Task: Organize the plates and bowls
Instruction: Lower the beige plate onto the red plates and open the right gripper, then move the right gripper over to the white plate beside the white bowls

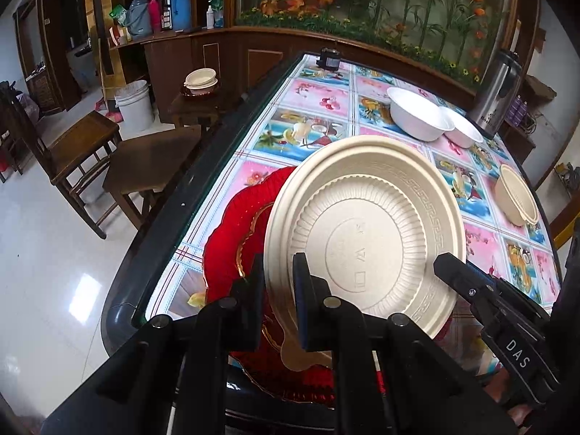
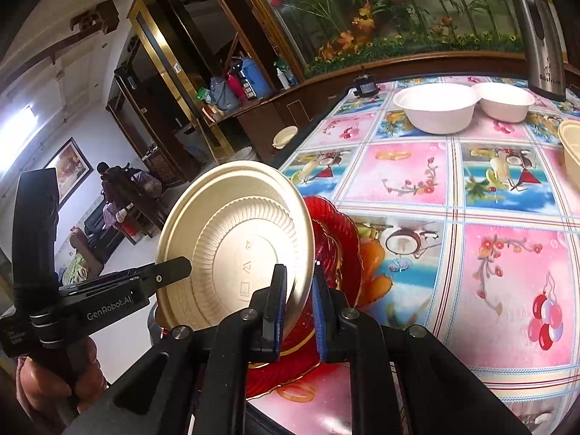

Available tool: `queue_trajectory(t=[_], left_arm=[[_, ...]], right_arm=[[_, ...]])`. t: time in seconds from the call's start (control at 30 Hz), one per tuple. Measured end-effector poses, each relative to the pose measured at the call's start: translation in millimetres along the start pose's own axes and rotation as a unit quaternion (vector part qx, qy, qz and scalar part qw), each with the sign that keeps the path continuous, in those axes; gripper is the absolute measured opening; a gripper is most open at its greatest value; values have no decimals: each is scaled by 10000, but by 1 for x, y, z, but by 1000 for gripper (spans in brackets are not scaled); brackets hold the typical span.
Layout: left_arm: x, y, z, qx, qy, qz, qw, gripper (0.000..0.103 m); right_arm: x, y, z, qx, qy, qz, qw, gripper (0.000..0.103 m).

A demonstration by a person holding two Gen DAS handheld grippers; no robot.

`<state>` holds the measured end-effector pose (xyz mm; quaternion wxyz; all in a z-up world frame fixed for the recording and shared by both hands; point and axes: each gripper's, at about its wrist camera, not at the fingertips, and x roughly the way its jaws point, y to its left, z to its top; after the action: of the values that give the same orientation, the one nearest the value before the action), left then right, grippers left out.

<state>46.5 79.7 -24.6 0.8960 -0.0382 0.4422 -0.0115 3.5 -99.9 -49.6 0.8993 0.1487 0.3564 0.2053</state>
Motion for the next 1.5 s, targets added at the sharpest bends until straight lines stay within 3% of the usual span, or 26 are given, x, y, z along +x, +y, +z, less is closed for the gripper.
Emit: queue_trajectory(t=[0.4, 0.63, 0.73, 0.87, 1.0, 1.03, 1.13, 1.17, 1.37, 1.5], left_arm=[[21, 2, -8, -46, 358, 62, 9993, 12], [20, 3, -7, 2, 312, 187, 9993, 13], [18, 8, -5, -39, 233, 299, 9993, 14], [14, 15, -3, -157, 119, 387, 9991, 27], [9, 15, 1, -212, -47, 445, 9988, 29], [8, 14, 2, -223, -85, 429, 9988, 35], [2, 10, 4, -255, -238, 410, 9986, 71], [-1, 7, 4, -260, -304, 389, 9984, 76], [-15, -19, 12, -163, -633, 163, 9977, 80], [-17, -52, 17, 184, -585, -14, 9981, 81]], right_arm=[[14, -3, -8, -47, 175, -118, 9998, 14], [15, 4, -11, -317, 47, -232, 9992, 17], [12, 7, -11, -428, -50, -295, 9986, 25], [2, 4, -7, -418, -310, -241, 9984, 40], [-7, -6, -2, -370, -594, -395, 9968, 41], [-8, -11, -1, -348, -671, -511, 9958, 44], [-12, -28, 3, -192, -795, -681, 9943, 47], [-13, -33, 3, -121, -818, -723, 9939, 51], [-26, -68, 11, 372, -991, -827, 9909, 73], [-38, -93, 14, 653, -1103, -914, 9875, 76]])
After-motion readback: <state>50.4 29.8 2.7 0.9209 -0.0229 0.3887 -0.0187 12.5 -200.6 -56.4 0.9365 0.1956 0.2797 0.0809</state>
